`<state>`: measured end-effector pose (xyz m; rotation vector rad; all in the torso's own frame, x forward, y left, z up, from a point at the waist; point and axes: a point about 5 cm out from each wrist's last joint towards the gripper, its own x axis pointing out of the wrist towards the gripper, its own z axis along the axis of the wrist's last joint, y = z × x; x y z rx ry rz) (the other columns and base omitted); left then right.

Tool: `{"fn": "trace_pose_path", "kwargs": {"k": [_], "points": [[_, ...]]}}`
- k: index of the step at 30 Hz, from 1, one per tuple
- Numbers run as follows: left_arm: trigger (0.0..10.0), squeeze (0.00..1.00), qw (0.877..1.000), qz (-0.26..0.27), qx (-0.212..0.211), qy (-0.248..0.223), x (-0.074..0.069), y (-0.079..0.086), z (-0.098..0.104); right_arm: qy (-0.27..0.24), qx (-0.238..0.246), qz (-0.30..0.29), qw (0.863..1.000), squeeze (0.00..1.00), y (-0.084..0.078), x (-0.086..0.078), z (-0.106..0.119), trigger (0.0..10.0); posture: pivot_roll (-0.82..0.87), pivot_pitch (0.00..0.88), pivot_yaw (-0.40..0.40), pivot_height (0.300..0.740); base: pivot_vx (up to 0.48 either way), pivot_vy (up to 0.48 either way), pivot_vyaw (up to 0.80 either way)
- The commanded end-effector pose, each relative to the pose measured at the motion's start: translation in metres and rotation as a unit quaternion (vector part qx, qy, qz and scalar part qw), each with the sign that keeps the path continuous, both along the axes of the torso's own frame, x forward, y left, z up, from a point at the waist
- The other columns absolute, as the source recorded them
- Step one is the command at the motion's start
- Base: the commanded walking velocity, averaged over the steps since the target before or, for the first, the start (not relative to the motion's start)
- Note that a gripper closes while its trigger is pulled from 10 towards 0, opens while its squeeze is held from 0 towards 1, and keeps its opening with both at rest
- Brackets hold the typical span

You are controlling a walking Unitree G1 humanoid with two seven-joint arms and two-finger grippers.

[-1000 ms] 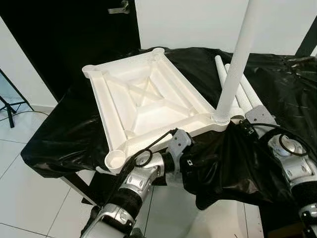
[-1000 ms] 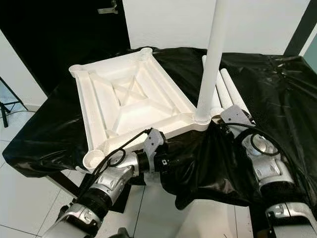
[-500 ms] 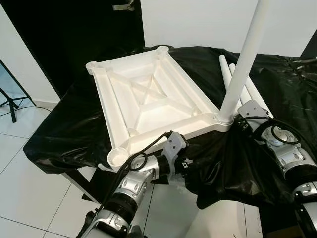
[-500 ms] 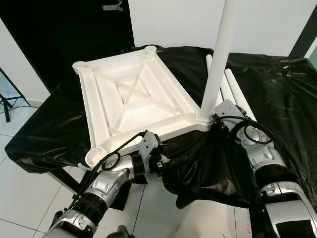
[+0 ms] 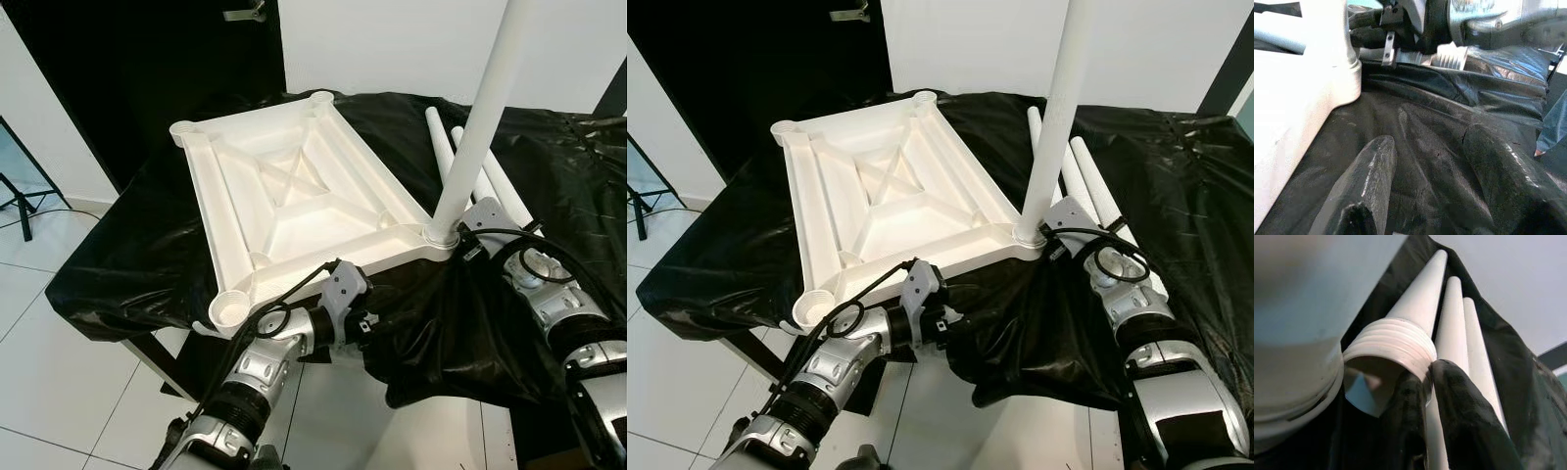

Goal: Building children table

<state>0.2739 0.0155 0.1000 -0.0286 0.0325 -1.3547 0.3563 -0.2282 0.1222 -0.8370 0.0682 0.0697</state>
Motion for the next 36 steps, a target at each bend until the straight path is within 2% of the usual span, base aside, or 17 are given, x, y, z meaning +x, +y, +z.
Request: {"fn": "trace_pose_path", "kwargs": {"k": [1, 3, 4, 5, 7, 9, 10, 12, 13, 20, 21, 24, 25, 32, 34, 35, 36], "points": [[10.0, 0.00, 1.000, -0.008, 0.009, 0.000, -0.001, -0.002, -0.001, 0.000, 0.019, -0.012, 1.000, 0.00, 0.003, -0.011, -0.013, 0.0, 0.17, 0.000, 0.006, 0.740, 0.000, 0.000, 0.00], [10.0, 0.00, 1.000, -0.011, 0.008, 0.001, -0.002, -0.003, -0.001, -0.026, 0.036, -0.028, 0.999, 0.00, 0.005, -0.023, -0.017, 0.0, 0.16, 0.000, 0.008, 0.740, 0.000, 0.000, 0.00], [10.0, 0.00, 1.000, -0.011, 0.008, 0.001, -0.002, -0.003, -0.001, -0.026, 0.036, -0.028, 0.999, 0.00, 0.005, -0.023, -0.017, 0.0, 0.16, 0.000, 0.008, 0.740, 0.000, 0.000, 0.00], [10.0, 0.00, 1.000, -0.013, 0.008, 0.003, -0.003, -0.004, -0.002, -0.041, 0.046, -0.043, 0.997, 0.00, 0.007, -0.038, -0.022, 0.0, 0.15, 0.000, 0.010, 0.740, 0.000, 0.000, 0.00], [10.0, 0.00, 1.000, -0.013, 0.008, 0.003, -0.003, -0.004, -0.002, -0.041, 0.046, -0.043, 0.997, 0.00, 0.007, -0.038, -0.022, 0.0, 0.15, 0.000, 0.010, 0.740, 0.000, 0.000, 0.00], [10.0, 0.00, 1.000, -0.018, 0.009, 0.005, -0.004, -0.004, -0.003, -0.049, 0.054, -0.059, 0.996, 0.00, 0.009, -0.063, -0.028, 0.0, 0.13, 0.000, 0.019, 0.740, 0.000, 0.000, 0.00], [10.0, 0.00, 1.000, -0.018, 0.009, 0.005, -0.004, -0.004, -0.003, -0.049, 0.054, -0.059, 0.996, 0.00, 0.009, -0.063, -0.028, 0.0, 0.13, 0.000, 0.019, 0.740, 0.000, 0.000, 0.00], [10.0, 0.00, 1.000, -0.025, 0.011, 0.005, -0.004, -0.005, -0.004, -0.061, 0.054, -0.067, 0.994, 0.00, 0.012, -0.088, -0.025, 0.0, 0.10, 0.000, 0.033, 0.740, 0.000, 0.000, 0.00], [10.0, 0.00, 1.000, -0.027, 0.012, 0.005, -0.004, -0.006, -0.004, -0.066, 0.054, -0.069, 0.994, 0.00, 0.012, -0.095, -0.023, 0.0, 0.10, 0.000, 0.033, 0.740, 0.000, 0.000, 0.00], [10.0, 0.00, 0.999, -0.040, 0.013, 0.002, -0.002, -0.011, -0.002, -0.084, 0.054, -0.083, 0.991, 0.00, 0.012, -0.115, -0.011, 0.0, 0.06, 0.000, 0.047, 0.740, 0.000, 0.000, 0.00], [10.0, 0.00, 0.999, -0.043, 0.013, 0.001, -0.002, -0.012, -0.001, -0.082, 0.052, -0.087, 0.991, 0.00, 0.013, -0.119, -0.011, 4.1, 0.06, 0.000, 0.048, 0.740, 0.000, 0.000, 0.00], [10.0, 0.00, 0.999, -0.044, 0.013, 0.000, -0.001, -0.013, -0.001, -0.080, 0.051, -0.089, 0.992, 0.00, 0.014, -0.121, -0.011, 4.1, 0.06, 0.000, 0.048, 0.740, 0.000, 0.000, 0.00], [10.0, 0.00, 0.999, -0.047, 0.013, 0.000, -0.001, -0.015, -0.001, -0.065, 0.063, -0.104, 0.990, 1.00, 0.012, -0.126, -0.015, 10.0, 0.05, 0.000, 0.047, 0.740, 0.000, 0.000, 0.00], [10.0, 0.00, 0.999, -0.047, 0.014, -0.001, -0.001, -0.015, -0.001, -0.045, 0.087, -0.114, 0.989, 1.00, 0.011, -0.130, -0.016, 10.0, 0.06, 0.000, 0.038, 0.740, 0.000, 0.000, 0.00], [10.0, 0.00, 0.999, -0.044, 0.014, -0.001, -0.001, -0.014, -0.002, -0.013, 0.119, -0.106, 0.987, 0.98, 0.014, -0.134, -0.018, 10.0, 0.06, 0.000, 0.035, 0.740, 0.000, 0.000, 0.00], [10.0, 0.00, 0.999, -0.043, 0.015, -0.001, 0.000, -0.013, -0.002, 0.005, 0.135, -0.097, 0.986, 0.70, 0.017, -0.138, -0.020, 10.0, 0.06, 0.000, 0.034, 0.740, 0.000, 0.000, 0.00], [10.0, 0.00, 0.999, -0.043, 0.015, -0.001, 0.000, -0.013, -0.002, 0.005, 0.135, -0.097, 0.986, 0.70, 0.017, -0.138, -0.020, 10.0, 0.06, 0.000, 0.034, 0.740, 0.000, 0.000, 0.00]]}}
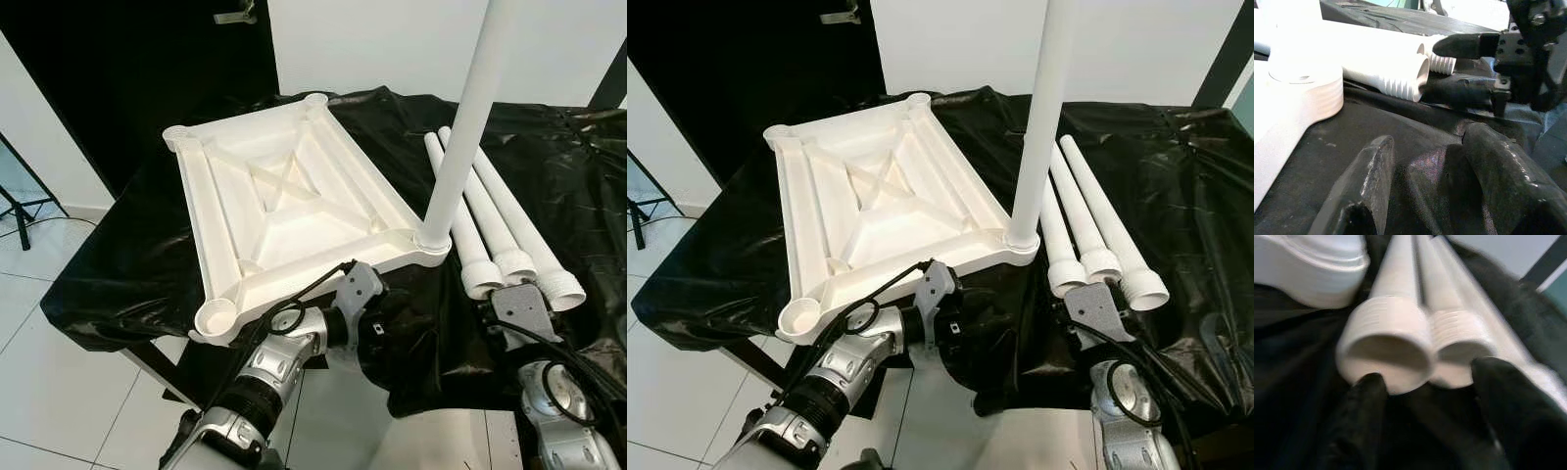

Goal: Building children table

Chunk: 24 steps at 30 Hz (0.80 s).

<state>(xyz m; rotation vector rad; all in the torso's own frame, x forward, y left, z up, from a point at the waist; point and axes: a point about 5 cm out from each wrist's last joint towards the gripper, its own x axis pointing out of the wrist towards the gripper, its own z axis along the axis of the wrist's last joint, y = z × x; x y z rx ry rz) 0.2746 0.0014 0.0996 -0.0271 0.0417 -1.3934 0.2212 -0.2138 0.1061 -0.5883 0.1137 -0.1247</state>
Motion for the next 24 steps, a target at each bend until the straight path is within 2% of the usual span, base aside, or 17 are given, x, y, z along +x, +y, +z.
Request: {"fn": "trace_pose_path", "kwargs": {"k": [1, 5, 7, 9, 15, 19, 21, 24], "points": [[10.0, 0.00, 1.000, -0.023, 0.012, -0.004, -0.001, 0.001, -0.002, 0.032, 0.035, 0.019, 0.999, 0.00, 0.005, -0.006, -0.005, 10.0, 0.07, 0.000, 0.033, 0.740, 0.000, 0.000, 0.00], [10.0, 0.00, 1.000, -0.023, 0.012, -0.004, -0.002, 0.002, -0.003, 0.046, 0.066, 0.039, 0.996, 0.00, 0.011, -0.013, -0.006, 10.0, 0.07, 0.000, 0.033, 0.740, 0.000, 0.000, 0.00], [10.0, 0.00, 1.000, -0.020, 0.009, -0.006, -0.001, 0.004, -0.002, 0.045, 0.097, 0.063, 0.992, 0.00, 0.016, -0.019, -0.001, 10.0, 0.07, 0.000, 0.033, 0.740, 0.000, 0.000, 0.00], [10.0, 0.00, 1.000, -0.019, 0.009, -0.006, -0.001, 0.004, -0.001, 0.044, 0.103, 0.069, 0.991, 0.00, 0.017, -0.020, 0.000, 10.0, 0.07, 0.000, 0.033, 0.740, 0.000, 0.000, 0.00], [10.0, 0.00, 0.999, -0.023, -0.017, -0.017, 0.005, 0.006, 0.014, 0.049, 0.142, 0.096, 0.984, 0.00, 0.016, -0.033, 0.009, 10.0, 0.06, 0.000, 0.040, 0.740, 0.000, 0.000, 0.00], [10.0, 0.00, 0.999, -0.024, -0.015, -0.027, 0.008, 0.007, 0.017, 0.054, 0.151, 0.099, 0.982, 0.00, 0.016, -0.033, 0.007, 10.0, 0.05, 0.000, 0.042, 0.740, 0.000, 0.000, 0.00], [10.0, 0.00, 0.998, -0.012, 0.005, -0.062, 0.016, 0.012, 0.023, 0.061, 0.161, 0.117, 0.978, 0.00, 0.023, -0.028, 0.005, 10.0, 0.06, 0.000, 0.042, 0.740, 0.000, 0.000, 0.00], [10.0, 0.00, 0.997, 0.000, 0.016, -0.076, 0.021, 0.014, 0.026, 0.062, 0.163, 0.122, 0.977, 0.00, 0.025, -0.025, 0.004, 10.0, 0.06, 0.000, 0.040, 0.740, 0.000, 0.000, 0.00]]}}
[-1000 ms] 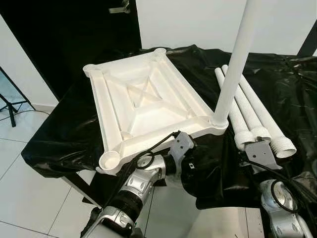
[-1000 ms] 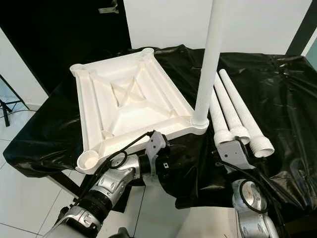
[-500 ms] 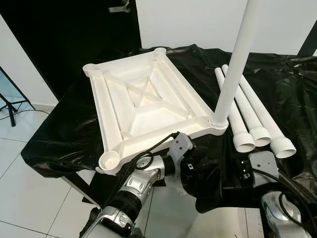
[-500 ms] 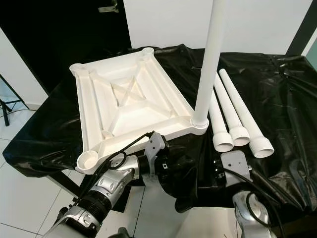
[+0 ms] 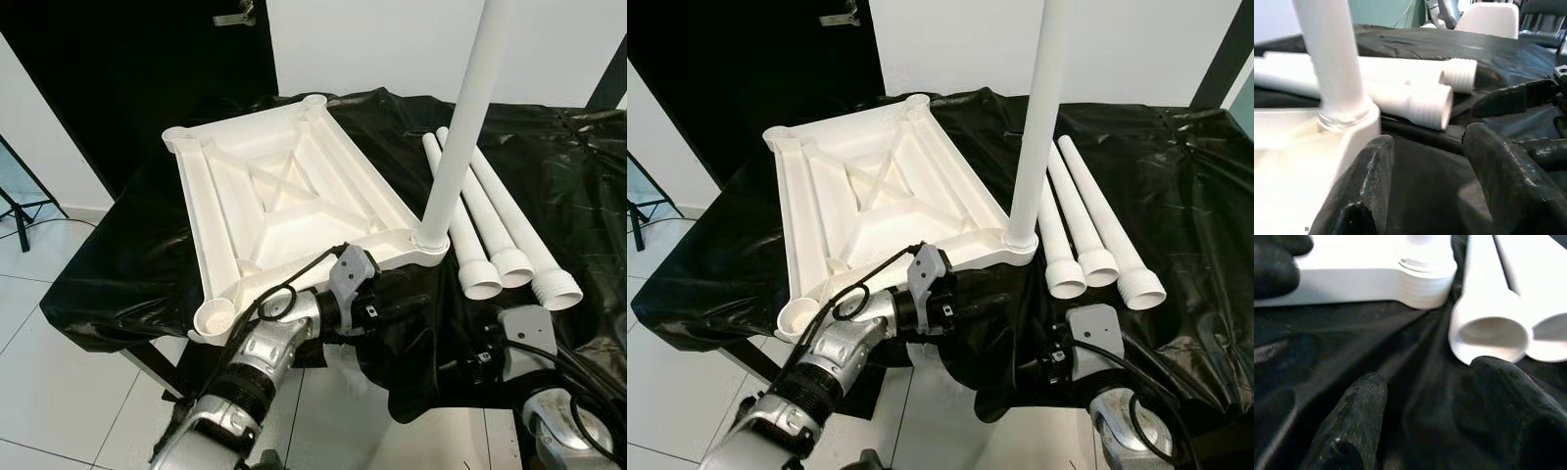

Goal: Building children table

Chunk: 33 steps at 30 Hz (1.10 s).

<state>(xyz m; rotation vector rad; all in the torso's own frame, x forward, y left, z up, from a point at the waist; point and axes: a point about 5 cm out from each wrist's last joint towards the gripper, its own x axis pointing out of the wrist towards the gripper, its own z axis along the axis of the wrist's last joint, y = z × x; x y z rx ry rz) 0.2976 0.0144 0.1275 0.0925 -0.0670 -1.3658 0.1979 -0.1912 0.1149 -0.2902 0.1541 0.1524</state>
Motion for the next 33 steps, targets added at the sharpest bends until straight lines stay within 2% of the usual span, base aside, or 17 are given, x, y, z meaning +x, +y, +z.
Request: {"fn": "trace_pose_path", "kwargs": {"k": [1, 2, 4, 6, 7, 9, 14, 18, 21, 26, 28, 30, 32, 33], "points": [[10.0, 0.00, 0.999, 0.017, 0.032, -0.019, 0.008, 0.006, -0.001, 0.015, 0.011, 0.013, 1.000, 0.00, 0.003, 0.003, -0.004, 10.0, 0.07, 0.000, 0.039, 0.740, 0.000, 0.000, 0.00], [10.0, 0.00, 0.997, 0.040, 0.066, -0.030, 0.014, 0.010, -0.005, 0.012, 0.016, 0.023, 1.000, 0.00, 0.005, 0.006, -0.003, 10.0, 0.07, 0.000, 0.037, 0.740, 0.000, 0.000, 0.00], [10.0, 0.00, 0.992, 0.063, 0.103, -0.043, 0.019, 0.014, -0.010, 0.008, 0.022, 0.034, 0.999, 0.00, 0.008, 0.009, -0.002, 10.0, 0.07, 0.000, 0.037, 0.740, 0.000, 0.000, 0.00], [10.0, 0.00, 0.992, 0.063, 0.103, -0.043, 0.019, 0.014, -0.010, 0.008, 0.022, 0.034, 0.999, 0.00, 0.008, 0.009, -0.002, 10.0, 0.07, 0.000, 0.037, 0.740, 0.000, 0.000, 0.00], [10.0, 0.00, 0.992, 0.083, 0.087, -0.047, 0.023, 0.015, -0.006, 0.006, 0.025, 0.042, 0.999, 0.00, 0.010, 0.011, -0.001, 10.0, 0.08, 0.000, 0.037, 0.740, 0.000, 0.000, 0.00], [10.0, 0.00, 0.992, 0.089, 0.071, -0.049, 0.024, 0.015, -0.003, 0.005, 0.026, 0.045, 0.999, 0.00, 0.011, 0.013, 0.000, 10.0, 0.08, 0.000, 0.037, 0.740, 0.000, 0.000, 0.00], [10.0, 0.00, 0.984, 0.137, 0.105, -0.050, 0.032, 0.020, -0.008, -0.001, 0.026, 0.055, 0.998, 0.00, 0.015, 0.017, 0.001, 10.0, 0.09, 0.000, 0.039, 0.740, 0.000, 0.000, 0.00], [10.0, 0.00, 0.968, 0.197, 0.150, -0.040, 0.044, 0.029, -0.016, -0.004, 0.025, 0.064, 0.998, 0.00, 0.019, 0.021, 0.000, 10.0, 0.11, 0.000, 0.039, 0.740, 0.000, 0.000, 0.00], [10.0, 0.00, 0.961, 0.221, 0.161, -0.032, 0.049, 0.034, -0.017, -0.006, 0.026, 0.072, 0.997, 0.00, 0.024, 0.026, 0.000, 10.0, 0.11, 0.000, 0.040, 0.740, 0.000, 0.000, 0.00], [10.0, 0.00, 0.961, 0.235, 0.145, -0.023, 0.051, 0.035, -0.015, -0.004, 0.026, 0.083, 0.996, 0.00, 0.030, 0.030, -0.001, 10.0, 0.12, 0.000, 0.044, 0.740, 0.000, 0.000, 0.00], [10.0, 0.00, 0.964, 0.238, 0.110, -0.037, 0.052, 0.033, -0.005, -0.004, 0.026, 0.090, 0.996, 0.00, 0.034, 0.034, -0.002, 10.0, 0.13, 0.000, 0.042, 0.740, 0.000, 0.000, 0.00], [10.0, 0.00, 0.964, 0.238, 0.110, -0.037, 0.052, 0.033, -0.005, -0.004, 0.026, 0.090, 0.996, 0.00, 0.034, 0.034, -0.002, 10.0, 0.13, 0.000, 0.042, 0.740, 0.000, 0.000, 0.00], [10.0, 0.00, 0.973, 0.222, 0.051, -0.035, 0.052, 0.030, 0.009, -0.004, 0.026, 0.092, 0.995, 0.00, 0.036, 0.035, -0.002, 10.0, 0.14, 0.000, 0.040, 0.740, 0.000, 0.000, 0.00], [10.0, 0.00, 0.975, 0.218, 0.037, -0.034, 0.052, 0.030, 0.012, -0.004, 0.026, 0.093, 0.995, 0.00, 0.037, 0.035, -0.002, 10.0, 0.14, 0.000, 0.040, 0.740, 0.000, 0.000, 0.00]]}}
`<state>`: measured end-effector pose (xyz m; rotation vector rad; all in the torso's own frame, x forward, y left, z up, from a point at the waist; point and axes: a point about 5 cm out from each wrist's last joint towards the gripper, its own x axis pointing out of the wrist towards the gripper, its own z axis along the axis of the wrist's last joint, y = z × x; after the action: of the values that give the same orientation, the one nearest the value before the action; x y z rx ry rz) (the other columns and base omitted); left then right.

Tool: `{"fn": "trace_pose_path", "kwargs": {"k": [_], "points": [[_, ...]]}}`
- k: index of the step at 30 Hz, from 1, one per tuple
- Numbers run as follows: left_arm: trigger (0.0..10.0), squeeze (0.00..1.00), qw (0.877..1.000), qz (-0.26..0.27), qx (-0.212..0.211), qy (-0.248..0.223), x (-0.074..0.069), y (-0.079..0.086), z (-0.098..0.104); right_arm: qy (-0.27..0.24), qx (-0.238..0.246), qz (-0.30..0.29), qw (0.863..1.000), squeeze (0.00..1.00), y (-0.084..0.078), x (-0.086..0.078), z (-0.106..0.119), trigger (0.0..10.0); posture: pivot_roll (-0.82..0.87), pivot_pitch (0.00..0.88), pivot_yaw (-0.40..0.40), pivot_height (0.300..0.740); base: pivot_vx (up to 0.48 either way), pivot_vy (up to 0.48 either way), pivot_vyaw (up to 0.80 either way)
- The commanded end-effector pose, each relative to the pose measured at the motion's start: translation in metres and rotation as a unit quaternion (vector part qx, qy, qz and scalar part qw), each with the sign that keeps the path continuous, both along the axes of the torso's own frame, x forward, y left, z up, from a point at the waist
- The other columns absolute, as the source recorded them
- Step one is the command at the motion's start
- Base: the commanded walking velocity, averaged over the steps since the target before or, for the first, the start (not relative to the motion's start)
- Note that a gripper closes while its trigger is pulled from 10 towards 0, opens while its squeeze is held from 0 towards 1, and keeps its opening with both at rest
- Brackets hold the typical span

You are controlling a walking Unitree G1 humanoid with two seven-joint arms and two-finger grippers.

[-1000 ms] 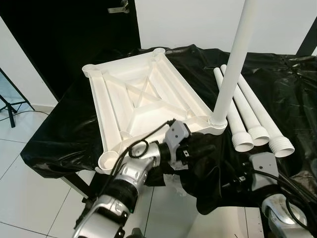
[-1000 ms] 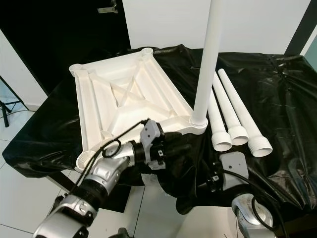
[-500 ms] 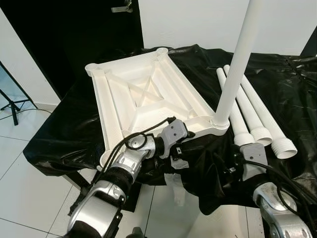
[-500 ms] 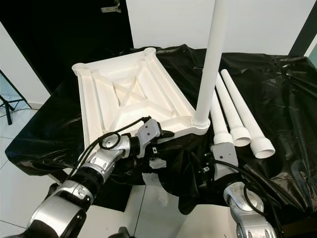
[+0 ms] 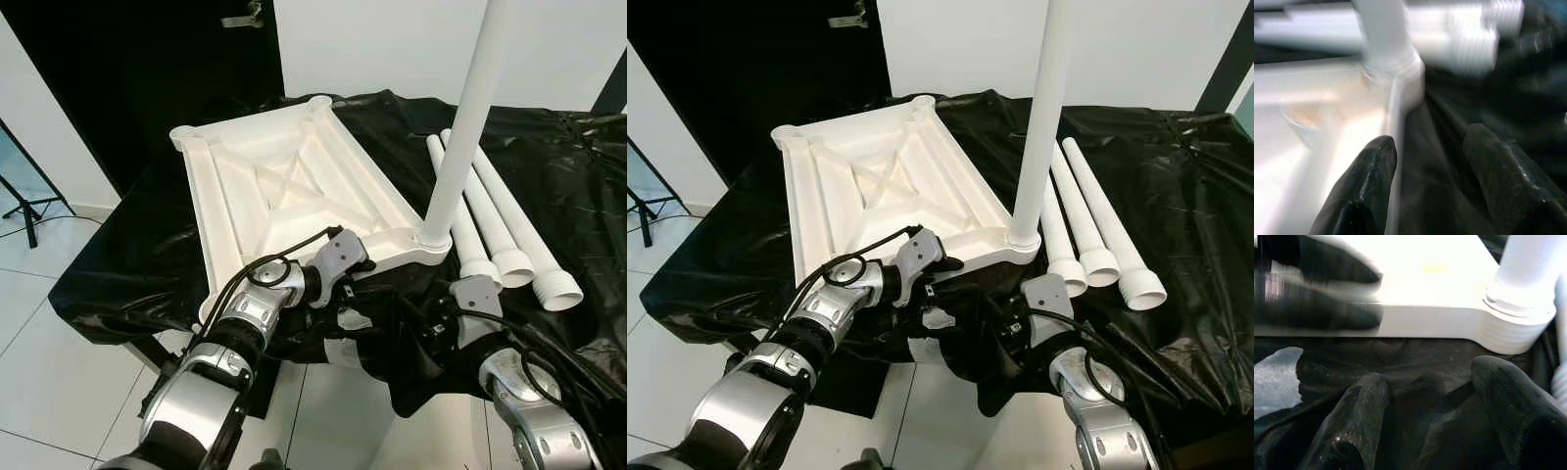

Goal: Building children table

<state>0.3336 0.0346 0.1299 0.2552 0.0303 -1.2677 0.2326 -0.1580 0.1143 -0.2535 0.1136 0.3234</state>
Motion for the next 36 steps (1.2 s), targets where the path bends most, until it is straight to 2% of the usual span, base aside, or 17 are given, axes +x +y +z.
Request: {"fn": "trace_pose_path", "kwargs": {"k": [1, 4, 5, 6, 8, 11, 14, 17, 19, 22, 27, 28, 29, 30, 31, 33, 36], "points": [[10.0, 0.00, 0.985, 0.165, -0.043, -0.039, 0.016, 0.011, 0.010, 0.002, 0.000, 0.008, 1.000, 0.00, 0.004, 0.001, -0.002, 10.0, 0.14, 0.000, 0.040, 0.740, 0.000, 0.000, 0.00], [10.0, 0.00, 0.982, 0.187, -0.010, -0.040, 0.019, 0.015, 0.003, 0.002, -0.003, 0.011, 1.000, 0.00, 0.005, 0.002, -0.002, 10.0, 0.14, 0.000, 0.042, 0.740, 0.000, 0.000, 0.00], [10.0, 0.00, 0.976, 0.216, 0.023, -0.033, 0.023, 0.021, -0.004, -0.001, -0.006, 0.013, 1.000, 0.00, 0.005, 0.005, -0.001, 10.0, 0.14, 0.000, 0.042, 0.740, 0.000, 0.000, 0.00], [10.0, 0.00, 0.976, 0.216, 0.023, -0.033, 0.023, 0.021, -0.004, -0.001, -0.006, 0.013, 1.000, 0.00, 0.005, 0.005, -0.001, 10.0, 0.14, 0.000, 0.042, 0.740, 0.000, 0.000, 0.00], [10.0, 0.00, 0.967, 0.247, 0.064, -0.015, 0.026, 0.028, -0.015, -0.005, -0.009, 0.013, 1.000, 0.00, 0.004, 0.008, 0.001, 10.0, 0.14, 0.000, 0.043, 0.740, 0.000, 0.000, 0.00], [10.0, 0.00, 0.964, 0.239, 0.117, 0.016, 0.022, 0.032, -0.031, -0.013, -0.015, 0.013, 1.000, 0.00, 0.001, 0.013, 0.004, 10.0, 0.13, 0.000, 0.045, 0.740, 0.000, 0.000, 0.00], [10.0, 0.00, 0.963, 0.234, 0.131, 0.026, 0.020, 0.032, -0.035, -0.016, -0.017, 0.012, 1.000, 0.00, 0.000, 0.015, 0.006, 10.0, 0.13, 0.000, 0.046, 0.740, 0.000, 0.000, 0.00], [10.0, 0.00, 0.948, 0.259, 0.171, 0.065, 0.017, 0.036, -0.050, -0.024, -0.036, 0.012, 0.999, 0.00, 0.001, 0.034, 0.004, 10.0, 0.13, 0.000, 0.048, 0.740, 0.000, 0.000, 0.00], [10.0, 0.00, 0.948, 0.259, 0.171, 0.065, 0.017, 0.036, -0.050, -0.024, -0.036, 0.012, 0.999, 0.00, 0.001, 0.034, 0.004, 10.0, 0.13, 0.000, 0.048, 0.740, 0.000, 0.000, 0.00], [10.0, 0.00, 0.959, 0.227, 0.146, 0.088, 0.014, 0.023, -0.047, -0.031, -0.038, 0.021, 0.999, 0.00, 0.011, 0.054, 0.003, 10.0, 0.14, 0.000, 0.045, 0.740, 0.000, 0.000, 0.00], [10.0, 0.00, 0.963, 0.215, 0.141, 0.081, 0.013, 0.017, -0.044, -0.042, -0.036, 0.029, 0.998, 0.00, 0.020, 0.071, 0.009, 10.0, 0.14, 0.000, 0.041, 0.740, 0.000, 0.000, 0.00], [9.1, 0.00, 0.964, 0.209, 0.140, 0.084, 0.012, 0.015, -0.044, -0.046, -0.035, 0.032, 0.998, 0.00, 0.024, 0.077, 0.012, 10.0, 0.15, 0.000, 0.039, 0.740, 0.000, 0.000, 0.00], [9.1, 0.00, 0.965, 0.205, 0.138, 0.087, 0.011, 0.014, -0.045, -0.047, -0.035, 0.035, 0.998, 0.00, 0.026, 0.080, 0.013, 10.0, 0.15, 0.000, 0.039, 0.740, 0.000, 0.000, 0.00], [7.5, 0.00, 0.965, 0.202, 0.138, 0.089, 0.011, 0.013, -0.045, -0.048, -0.034, 0.036, 0.998, 0.00, 0.027, 0.082, 0.014, 10.0, 0.15, 0.000, 0.039, 0.740, 0.000, 0.000, 0.00], [7.5, 0.00, 0.966, 0.200, 0.139, 0.090, 0.010, 0.012, -0.045, -0.048, -0.034, 0.037, 0.998, 0.00, 0.028, 0.084, 0.014, 10.0, 0.15, 0.000, 0.039, 0.740, 0.000, 0.000, 0.00], [4.9, 0.00, 0.966, 0.195, 0.144, 0.088, 0.008, 0.010, -0.046, -0.049, -0.036, 0.038, 0.997, 0.00, 0.030, 0.089, 0.015, 10.0, 0.15, 0.000, 0.038, 0.740, 0.000, 0.000, 0.00], [4.2, 0.00, 0.968, 0.186, 0.141, 0.088, 0.005, 0.004, -0.047, -0.051, -0.028, 0.038, 0.998, 0.00, 0.032, 0.094, 0.018, 10.0, 0.16, 0.000, 0.033, 0.740, 0.000, 0.000, 0.00]]}}
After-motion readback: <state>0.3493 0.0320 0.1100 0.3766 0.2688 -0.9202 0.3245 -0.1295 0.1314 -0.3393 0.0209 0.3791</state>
